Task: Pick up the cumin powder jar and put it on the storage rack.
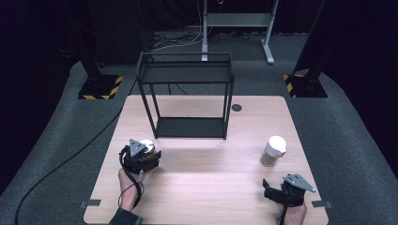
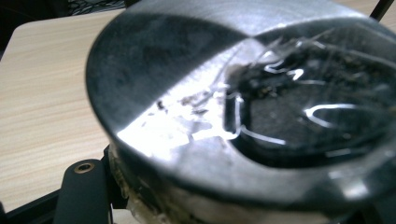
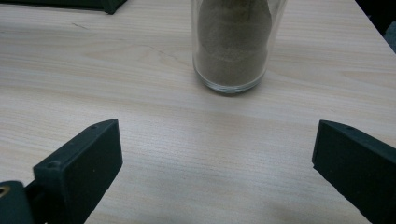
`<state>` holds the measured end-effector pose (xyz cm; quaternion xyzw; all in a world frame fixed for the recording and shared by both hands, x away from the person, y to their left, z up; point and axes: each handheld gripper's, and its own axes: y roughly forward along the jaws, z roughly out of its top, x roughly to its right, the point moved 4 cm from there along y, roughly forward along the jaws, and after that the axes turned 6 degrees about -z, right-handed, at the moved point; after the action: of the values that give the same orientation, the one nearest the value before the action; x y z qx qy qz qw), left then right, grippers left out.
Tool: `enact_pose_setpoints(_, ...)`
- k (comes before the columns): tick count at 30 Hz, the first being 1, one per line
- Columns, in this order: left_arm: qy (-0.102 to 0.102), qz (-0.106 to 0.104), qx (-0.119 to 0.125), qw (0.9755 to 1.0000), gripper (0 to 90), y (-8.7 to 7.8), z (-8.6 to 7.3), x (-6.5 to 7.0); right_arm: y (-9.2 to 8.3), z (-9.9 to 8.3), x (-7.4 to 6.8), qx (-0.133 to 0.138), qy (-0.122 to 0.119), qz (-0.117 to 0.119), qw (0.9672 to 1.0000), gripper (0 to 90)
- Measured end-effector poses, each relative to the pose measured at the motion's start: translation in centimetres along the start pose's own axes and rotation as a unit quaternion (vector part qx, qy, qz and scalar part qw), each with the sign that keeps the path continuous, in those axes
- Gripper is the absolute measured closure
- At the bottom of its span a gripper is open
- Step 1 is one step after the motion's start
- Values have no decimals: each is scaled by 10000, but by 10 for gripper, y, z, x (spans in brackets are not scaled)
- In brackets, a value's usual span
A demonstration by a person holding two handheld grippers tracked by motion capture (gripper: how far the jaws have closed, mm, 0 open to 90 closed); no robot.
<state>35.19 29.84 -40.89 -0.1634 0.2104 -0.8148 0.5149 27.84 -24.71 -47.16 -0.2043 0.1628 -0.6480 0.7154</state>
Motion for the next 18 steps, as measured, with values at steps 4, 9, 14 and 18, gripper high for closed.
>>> enact_pose_setpoints(4,68,-19,28,10000,308,-1,5,1,0,0,0,6,15,-7,10000,3)
enact_pose_setpoints(9,114,-32,28,9999,308,-1,9,1,0,0,1,2,11,18,10000,3)
enact_pose_setpoints(14,167,-36,23,9999,308,-2,13,1,1,0,1,-10,72,1,10000,5)
enact_pose_setpoints(18,194,-39,29,9998,308,-2,16,1,1,1,1,-20,93,-6,10000,6)
